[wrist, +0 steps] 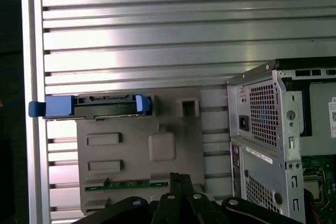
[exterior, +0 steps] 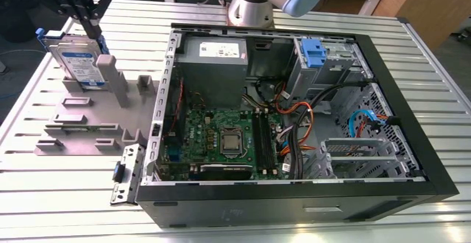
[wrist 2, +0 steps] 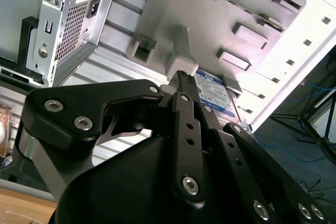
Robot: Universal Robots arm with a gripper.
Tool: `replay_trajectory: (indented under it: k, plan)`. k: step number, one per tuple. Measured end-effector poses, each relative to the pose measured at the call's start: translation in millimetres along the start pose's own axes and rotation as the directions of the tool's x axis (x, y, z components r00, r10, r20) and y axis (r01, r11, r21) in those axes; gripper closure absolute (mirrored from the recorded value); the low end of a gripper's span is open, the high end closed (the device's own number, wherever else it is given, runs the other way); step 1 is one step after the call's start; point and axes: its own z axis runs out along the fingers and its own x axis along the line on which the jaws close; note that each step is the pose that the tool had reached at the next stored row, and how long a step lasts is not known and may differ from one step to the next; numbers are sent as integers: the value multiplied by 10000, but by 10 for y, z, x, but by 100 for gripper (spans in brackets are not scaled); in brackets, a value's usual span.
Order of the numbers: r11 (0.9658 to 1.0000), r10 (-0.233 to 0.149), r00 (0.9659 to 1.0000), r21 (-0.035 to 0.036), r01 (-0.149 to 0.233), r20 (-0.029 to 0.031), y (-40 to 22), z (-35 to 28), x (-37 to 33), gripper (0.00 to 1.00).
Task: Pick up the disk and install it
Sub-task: 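Reach for the disk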
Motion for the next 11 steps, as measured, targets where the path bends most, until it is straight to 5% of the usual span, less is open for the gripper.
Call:
replay_trajectory:
  k: [11]
  plan:
    - [10000,0,10000,0,0,0,-4,0,54,89]
